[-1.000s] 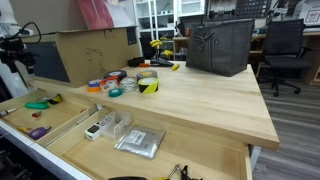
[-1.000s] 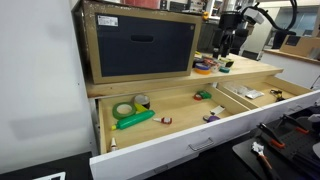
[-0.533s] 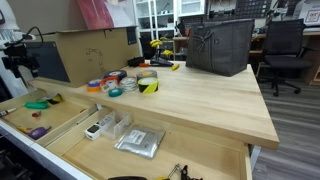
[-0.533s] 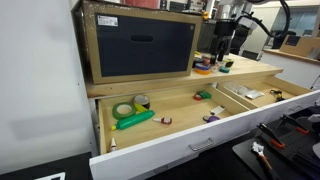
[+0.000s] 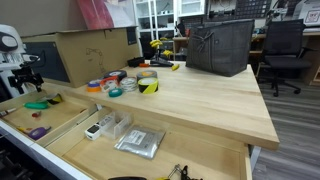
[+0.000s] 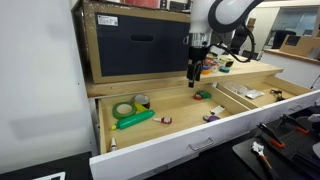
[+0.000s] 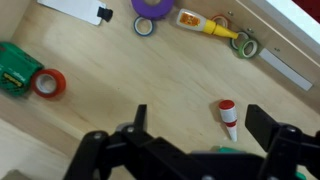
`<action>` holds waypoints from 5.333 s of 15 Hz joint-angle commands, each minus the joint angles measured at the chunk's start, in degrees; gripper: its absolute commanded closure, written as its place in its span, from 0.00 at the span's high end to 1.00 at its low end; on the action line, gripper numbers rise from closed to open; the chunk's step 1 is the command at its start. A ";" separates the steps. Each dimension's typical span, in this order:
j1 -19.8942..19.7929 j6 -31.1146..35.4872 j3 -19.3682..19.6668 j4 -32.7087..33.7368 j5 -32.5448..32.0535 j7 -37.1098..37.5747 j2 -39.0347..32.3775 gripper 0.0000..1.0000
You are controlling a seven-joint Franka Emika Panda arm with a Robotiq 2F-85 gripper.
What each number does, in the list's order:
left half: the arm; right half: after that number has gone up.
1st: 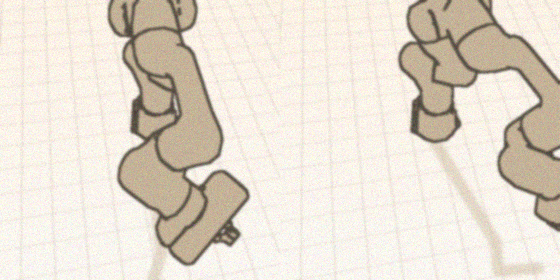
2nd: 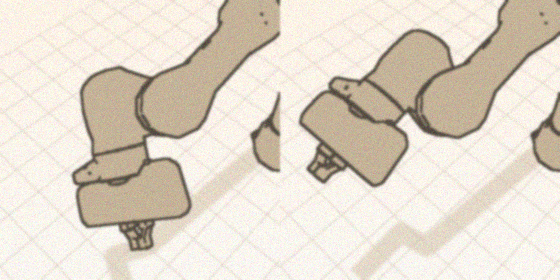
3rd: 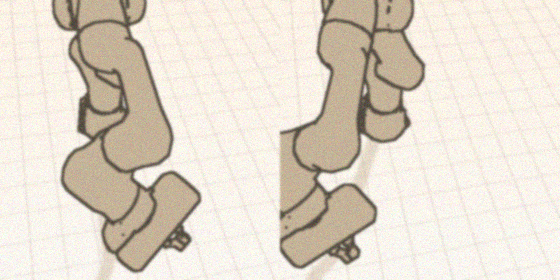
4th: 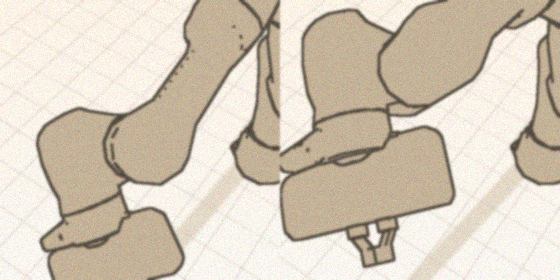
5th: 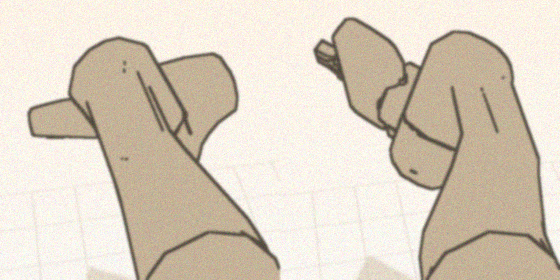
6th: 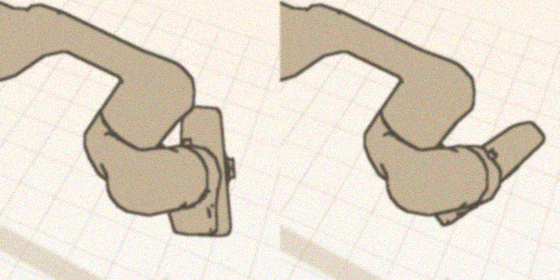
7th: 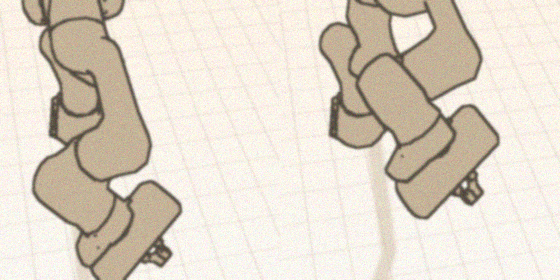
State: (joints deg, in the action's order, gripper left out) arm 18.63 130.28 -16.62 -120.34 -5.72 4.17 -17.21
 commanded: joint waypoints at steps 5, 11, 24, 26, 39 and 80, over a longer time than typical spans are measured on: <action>6.97 -3.28 1.60 16.58 -5.32 -0.22 -18.13 1.00; 12.57 -1.65 3.85 21.39 -11.52 0.05 -24.94 1.00; 15.61 -2.65 4.27 32.09 -10.72 -1.44 -35.28 0.72; 16.01 -2.99 4.29 33.04 -10.41 -1.57 -36.07 0.59; 11.03 -25.66 4.14 32.75 -7.25 -5.94 -29.11 0.07; -15.01 1.94 13.56 -12.40 3.48 -3.46 12.79 0.07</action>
State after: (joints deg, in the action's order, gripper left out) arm 4.67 130.33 -3.88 -138.03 -2.38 -4.81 -0.91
